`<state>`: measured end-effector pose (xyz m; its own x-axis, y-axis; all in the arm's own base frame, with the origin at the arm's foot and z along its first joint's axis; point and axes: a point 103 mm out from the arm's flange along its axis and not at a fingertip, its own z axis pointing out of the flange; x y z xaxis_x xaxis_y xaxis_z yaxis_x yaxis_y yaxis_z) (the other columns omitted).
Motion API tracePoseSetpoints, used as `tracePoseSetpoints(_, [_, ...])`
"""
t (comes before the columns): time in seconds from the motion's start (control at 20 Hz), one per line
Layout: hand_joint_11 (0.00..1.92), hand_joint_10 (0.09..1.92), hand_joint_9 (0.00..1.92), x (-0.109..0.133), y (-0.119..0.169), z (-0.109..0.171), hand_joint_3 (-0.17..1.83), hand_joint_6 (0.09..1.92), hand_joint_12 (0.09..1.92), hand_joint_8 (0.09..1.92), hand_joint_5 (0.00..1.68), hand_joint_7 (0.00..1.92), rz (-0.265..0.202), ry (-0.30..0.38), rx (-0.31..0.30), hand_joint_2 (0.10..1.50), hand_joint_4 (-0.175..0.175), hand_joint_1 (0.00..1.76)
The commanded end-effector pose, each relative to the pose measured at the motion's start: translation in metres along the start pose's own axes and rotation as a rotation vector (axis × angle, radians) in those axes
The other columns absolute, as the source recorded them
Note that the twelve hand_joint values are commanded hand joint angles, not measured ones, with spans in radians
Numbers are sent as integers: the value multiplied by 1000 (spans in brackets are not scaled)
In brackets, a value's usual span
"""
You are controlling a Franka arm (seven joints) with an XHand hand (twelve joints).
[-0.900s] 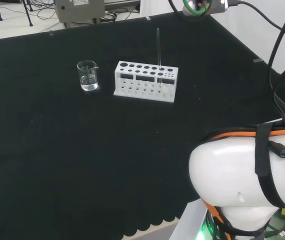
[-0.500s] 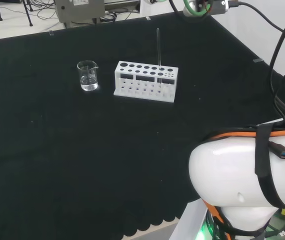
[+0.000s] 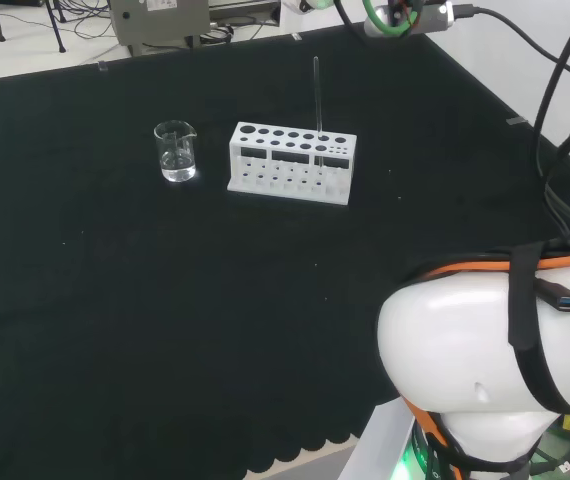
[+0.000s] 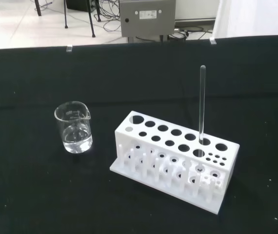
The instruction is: Take the glass rod from the white test tube rack.
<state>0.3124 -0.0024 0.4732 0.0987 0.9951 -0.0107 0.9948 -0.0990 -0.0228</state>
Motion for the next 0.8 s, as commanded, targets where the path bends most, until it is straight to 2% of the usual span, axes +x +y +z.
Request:
tracePoseSetpoints(0.05, [0,535,0,-2,13,7,404,87,958,294,20,0,6,-3,10,910,-129,566])
tracePoseSetpoints(0.25, [0,616,0,-12,32,12,392,87,1098,354,32,0,14,13,15,917,-127,563])
tracePoseSetpoints(0.8, [0,687,0,-23,109,12,388,87,1165,424,55,0,0,12,0,926,-127,567])
